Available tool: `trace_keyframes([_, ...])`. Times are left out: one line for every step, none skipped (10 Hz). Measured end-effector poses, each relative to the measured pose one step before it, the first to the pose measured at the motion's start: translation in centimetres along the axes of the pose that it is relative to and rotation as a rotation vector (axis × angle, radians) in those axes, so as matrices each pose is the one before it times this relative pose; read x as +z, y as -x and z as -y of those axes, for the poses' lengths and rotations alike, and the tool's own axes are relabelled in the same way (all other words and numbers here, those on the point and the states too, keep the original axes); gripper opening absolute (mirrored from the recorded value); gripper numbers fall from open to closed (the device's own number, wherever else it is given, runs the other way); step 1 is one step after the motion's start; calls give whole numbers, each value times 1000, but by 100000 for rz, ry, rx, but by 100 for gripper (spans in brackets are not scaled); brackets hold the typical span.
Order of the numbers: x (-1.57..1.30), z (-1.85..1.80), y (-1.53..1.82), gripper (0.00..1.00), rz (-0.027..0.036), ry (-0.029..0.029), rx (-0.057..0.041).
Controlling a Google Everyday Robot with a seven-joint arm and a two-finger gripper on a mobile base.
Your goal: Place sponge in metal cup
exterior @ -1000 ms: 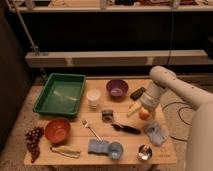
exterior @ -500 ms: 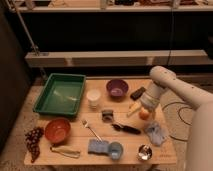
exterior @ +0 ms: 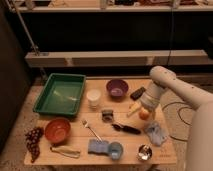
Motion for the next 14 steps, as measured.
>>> trace_keyframes([-45, 14, -5, 80, -248, 318, -114])
trace_keyframes([-303, 257, 13, 80, -1693, 1696, -1857])
trace_keyframes([-269, 1011, 62, 80, -1411, 1443, -2578])
trace_keyframes([-132, 1053, -59, 80, -1111, 686, -2171])
trace_keyframes([-168, 1371, 110, 80, -1746, 937, -3385])
trace_keyframes([-400, 2061, 343, 80, -2127, 1328, -5902])
trace_keyframes([40, 2425, -113, 80, -1274, 635, -6240])
trace_keyframes([271, 2746, 42, 80, -542, 1140, -9166])
trace_keyframes([268, 2356, 124, 80, -221, 1514, -9523])
trace_keyframes([88, 1000, 17, 80, -91, 814, -4239])
trace_keyframes([48, 30, 6, 80, 62, 63, -238])
trace_keyframes([-40, -59, 59, 80, -102, -58, 153])
trace_keyframes([6, -19, 17, 80, 12, -21, 44])
trace_keyframes([1, 51, -28, 80, 5, -13, -99])
